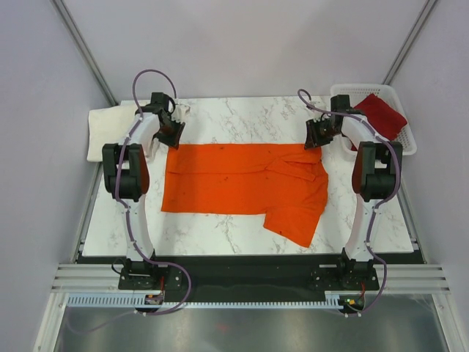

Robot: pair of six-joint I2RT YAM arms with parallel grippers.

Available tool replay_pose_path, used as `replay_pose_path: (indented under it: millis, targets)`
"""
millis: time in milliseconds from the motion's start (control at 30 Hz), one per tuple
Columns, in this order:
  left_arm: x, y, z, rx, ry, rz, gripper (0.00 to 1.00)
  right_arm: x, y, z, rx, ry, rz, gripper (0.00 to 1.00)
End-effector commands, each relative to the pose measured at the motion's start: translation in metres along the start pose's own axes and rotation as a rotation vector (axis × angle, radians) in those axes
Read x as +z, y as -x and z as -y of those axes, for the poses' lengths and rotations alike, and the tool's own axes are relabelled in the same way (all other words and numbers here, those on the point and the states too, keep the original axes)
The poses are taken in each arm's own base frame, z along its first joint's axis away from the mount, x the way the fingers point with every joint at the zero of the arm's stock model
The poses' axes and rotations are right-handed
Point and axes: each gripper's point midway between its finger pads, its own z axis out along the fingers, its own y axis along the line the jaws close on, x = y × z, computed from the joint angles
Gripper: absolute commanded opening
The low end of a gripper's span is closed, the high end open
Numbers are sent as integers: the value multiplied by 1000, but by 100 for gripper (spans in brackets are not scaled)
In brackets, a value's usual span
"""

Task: Fold and stack the t-shirts
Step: Fold the tshirt

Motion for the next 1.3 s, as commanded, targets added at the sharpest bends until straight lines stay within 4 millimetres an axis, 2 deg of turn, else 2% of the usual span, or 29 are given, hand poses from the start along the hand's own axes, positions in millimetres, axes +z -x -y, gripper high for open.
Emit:
replay_pose_path:
  millis: [0, 133, 200, 400, 500, 533, 567, 600, 633, 667, 733, 833, 867, 933, 967, 1033, 1067, 1133, 1167, 1200, 1267]
  targets:
    - [-1, 15, -1, -18, -3, 42, 33, 3, 3, 8, -18, -14, -1, 37]
    - [10, 11, -3, -10, 0, 21, 33, 10, -5, 15, -14, -46, -31, 37]
    - [22, 5, -4, -11, -3, -5, 33, 16, -12, 24, -4, -78, -57, 37]
    - [46, -2, -4, -22, -19, -45, 33, 33, -10, 38, -3, -96, -83, 38]
    - [55, 1, -11, -21, -1, -50, 33, 43, -3, 48, -3, -115, -77, 38]
    - [54, 10, -16, -18, 11, -30, 33, 46, -2, 50, -6, -119, -77, 38]
    - [56, 12, -18, -19, 19, -28, 33, 46, 10, 53, -20, -134, -54, 38]
    - [57, 16, -21, -14, 28, -22, 33, 55, 5, 56, -16, -132, -69, 38]
    - [62, 23, -26, -9, 40, -9, 33, 57, 9, 58, -22, -137, -60, 38]
    - [64, 26, -29, -7, 48, -4, 33, 56, 21, 61, -38, -144, -37, 39]
    - [71, 36, -39, 2, 82, 10, 34, 67, 23, 69, -47, -153, -34, 39]
    - [60, 59, -52, 3, 137, 64, 33, 62, 45, 75, -80, -176, 11, 39]
    - [43, 73, -53, 3, 150, 105, 34, 48, 62, 71, -102, -176, 51, 39]
    - [16, 90, -54, -6, 166, 164, 36, 31, 79, 63, -146, -168, 93, 41]
    - [-17, 106, -53, -2, 185, 223, 37, 11, 94, 51, -176, -149, 138, 43]
    - [-38, 109, -47, -3, 193, 248, 39, -8, 106, 35, -223, -114, 180, 45]
    - [-60, 114, -43, -1, 196, 281, 40, -22, 111, 21, -245, -77, 208, 48]
    - [-53, 92, -22, 0, 135, 231, 41, -29, 109, 5, -272, -32, 214, 59]
    - [-50, 82, -15, 3, 113, 208, 41, -32, 104, 0, -280, -11, 208, 60]
    - [-43, 62, -4, 5, 84, 161, 41, -25, 101, -23, -303, 39, 189, 60]
    - [-34, 44, 9, -7, 35, 119, 40, -17, 95, -31, -333, 74, 159, 61]
